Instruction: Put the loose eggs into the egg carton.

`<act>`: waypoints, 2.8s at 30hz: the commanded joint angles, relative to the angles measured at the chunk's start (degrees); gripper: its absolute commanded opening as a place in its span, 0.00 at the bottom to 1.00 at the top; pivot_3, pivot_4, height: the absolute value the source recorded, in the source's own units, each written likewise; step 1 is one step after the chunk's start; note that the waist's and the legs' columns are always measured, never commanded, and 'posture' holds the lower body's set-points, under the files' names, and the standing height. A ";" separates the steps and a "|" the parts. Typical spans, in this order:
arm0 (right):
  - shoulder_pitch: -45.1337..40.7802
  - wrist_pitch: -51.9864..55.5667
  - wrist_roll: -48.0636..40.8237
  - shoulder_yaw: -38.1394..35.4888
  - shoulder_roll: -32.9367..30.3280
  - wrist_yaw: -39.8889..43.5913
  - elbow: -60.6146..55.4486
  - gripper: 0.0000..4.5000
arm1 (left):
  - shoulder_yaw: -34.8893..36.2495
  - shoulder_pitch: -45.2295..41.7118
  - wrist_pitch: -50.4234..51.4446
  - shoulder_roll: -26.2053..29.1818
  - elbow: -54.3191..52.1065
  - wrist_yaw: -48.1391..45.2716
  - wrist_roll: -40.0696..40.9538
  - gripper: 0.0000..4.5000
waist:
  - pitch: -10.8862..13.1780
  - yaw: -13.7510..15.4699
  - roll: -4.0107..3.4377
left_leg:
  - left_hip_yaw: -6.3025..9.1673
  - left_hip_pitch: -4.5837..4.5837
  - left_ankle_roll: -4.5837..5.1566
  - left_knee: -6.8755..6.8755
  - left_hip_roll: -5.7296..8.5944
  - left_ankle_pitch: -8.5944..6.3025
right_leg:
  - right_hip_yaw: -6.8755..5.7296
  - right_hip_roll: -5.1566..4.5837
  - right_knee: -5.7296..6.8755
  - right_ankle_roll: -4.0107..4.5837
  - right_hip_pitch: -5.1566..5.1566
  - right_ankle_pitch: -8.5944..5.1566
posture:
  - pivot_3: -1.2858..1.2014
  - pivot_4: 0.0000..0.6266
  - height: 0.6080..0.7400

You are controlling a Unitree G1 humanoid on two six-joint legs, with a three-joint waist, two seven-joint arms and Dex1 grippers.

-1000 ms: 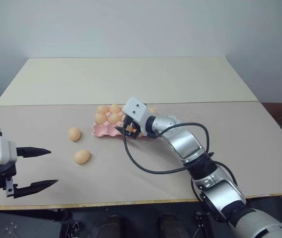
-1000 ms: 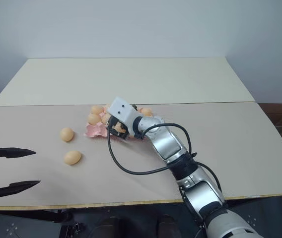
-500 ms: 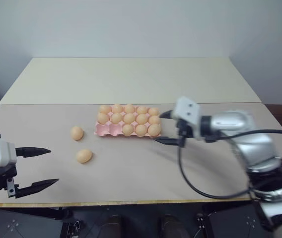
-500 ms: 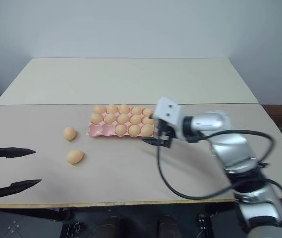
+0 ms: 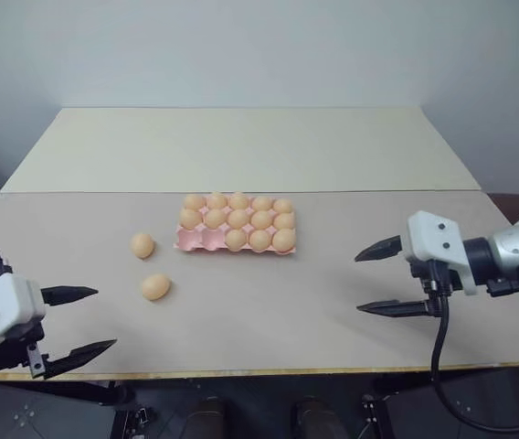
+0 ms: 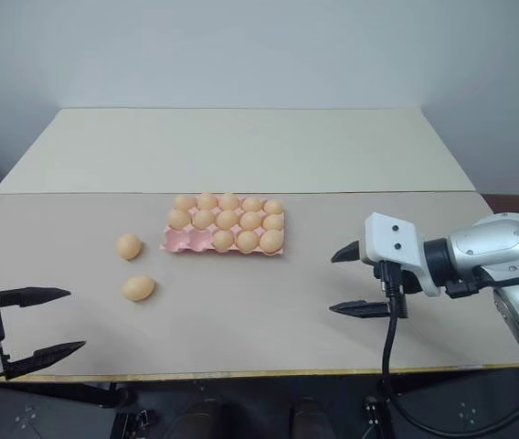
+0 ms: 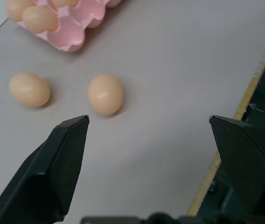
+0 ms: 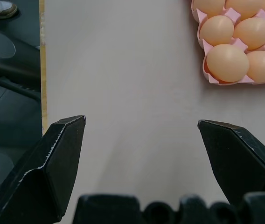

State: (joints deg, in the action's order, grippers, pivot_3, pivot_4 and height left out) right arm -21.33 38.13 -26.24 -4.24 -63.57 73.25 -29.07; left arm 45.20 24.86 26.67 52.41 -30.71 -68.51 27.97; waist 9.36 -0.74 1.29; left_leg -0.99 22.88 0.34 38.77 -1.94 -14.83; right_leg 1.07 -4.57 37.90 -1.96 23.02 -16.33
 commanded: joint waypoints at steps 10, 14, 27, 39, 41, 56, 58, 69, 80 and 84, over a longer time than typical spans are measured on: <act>0.00 4.88 -3.75 -1.96 0.12 -8.52 -6.30 0.99 | -19.46 -13.11 2.78 -4.41 0.15 17.00 -4.55 1.00 | -0.01 0.26 0.02 | 0.05 0.03 0.00 0.04 0.01 0.00 | -0.01 -0.01 0.02 0.01 -0.01 0.01 | 0.52 0.24 1.00; 0.56 7.24 -4.94 -2.56 0.31 -11.32 -8.62 0.99 | -25.23 -17.63 5.22 -4.17 3.12 20.65 -7.23 1.00 | -0.01 0.15 0.02 | 0.06 0.08 0.00 0.03 0.02 0.00 | -0.01 0.03 0.03 0.01 0.04 0.01 | 0.52 0.24 1.00; 1.96 11.18 -7.90 -3.76 0.01 -18.12 -12.29 0.99 | -35.87 -27.25 6.30 -4.26 14.86 21.87 -11.17 1.00 | -0.01 0.15 0.03 | 0.06 0.08 0.00 0.05 0.03 0.00 | -0.02 0.04 0.04 0.01 0.03 0.01 | 0.52 0.24 1.00; 1.86 11.86 -8.97 -3.57 -0.41 -20.54 -12.50 1.00 | -38.16 -27.70 5.32 -2.96 15.67 19.70 -11.73 0.37 | -0.01 0.12 0.03 | 0.07 0.14 0.00 0.06 0.02 0.00 | -0.02 0.05 0.07 0.01 0.09 0.01 | 0.52 0.24 1.00; 1.65 11.81 -8.98 -3.38 -0.33 -20.80 -12.39 1.00 | -37.65 -27.32 1.68 -3.50 15.87 19.47 -12.22 0.37 | -0.01 0.12 0.03 | 0.07 0.15 0.00 0.07 0.02 0.00 | -0.02 0.05 0.06 0.01 0.09 0.01 | 0.52 0.24 1.00; -0.46 17.29 -18.05 -5.83 1.80 -26.17 -20.49 1.00 | -39.95 -48.59 -16.55 -20.02 33.19 18.83 -9.94 0.37 | -0.03 1.41 0.04 | 0.14 0.28 0.01 0.22 0.09 0.01 | -0.15 0.05 0.07 0.00 0.07 0.03 | 0.52 0.24 1.00; -0.72 18.68 -20.21 -6.58 2.30 -28.16 -21.86 1.00 | -41.13 -51.80 -18.76 -21.44 37.50 18.32 -10.94 0.37 | -0.03 1.41 0.06 | 0.15 0.33 0.01 0.27 0.10 0.01 | -0.15 0.05 0.06 0.00 0.08 0.03 | 0.52 0.24 1.00; 1.11 22.31 -25.54 -9.51 1.69 -36.30 -24.73 1.00 | -45.21 -59.93 -25.73 -24.33 51.24 13.48 -13.48 0.37 | -0.03 1.30 0.06 | 0.15 0.34 0.02 0.34 0.09 0.02 | -0.15 0.08 0.08 -0.02 0.08 0.04 | 0.52 0.24 1.00; 1.93 21.73 -27.40 -9.90 0.81 -38.72 -24.46 1.00 | -43.31 -60.92 -30.16 -25.41 52.16 15.37 -14.03 0.86 | -0.04 1.33 0.06 | 0.17 0.36 0.02 0.38 0.09 0.02 | -0.16 0.09 0.09 -0.02 0.07 0.04 | 0.52 0.24 1.00; 1.81 21.13 -27.41 -9.63 0.23 -38.23 -24.04 1.00 | -40.96 -58.23 -27.13 -22.43 46.26 14.29 -11.60 0.86 | -0.04 1.21 0.06 | 0.18 0.37 0.02 0.37 0.05 0.02 | -0.15 0.10 0.08 -0.02 0.09 0.04 | 0.52 0.24 1.00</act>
State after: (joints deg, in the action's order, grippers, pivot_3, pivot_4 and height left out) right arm -19.18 60.36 -53.10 -12.33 -62.60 34.85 -52.74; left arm 1.86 -34.29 -1.60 28.00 19.84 -53.49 14.36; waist 9.33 0.48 1.35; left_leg -0.82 23.25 0.36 39.14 -1.88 -14.81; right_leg 0.93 -4.46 37.98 -1.98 23.12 -16.29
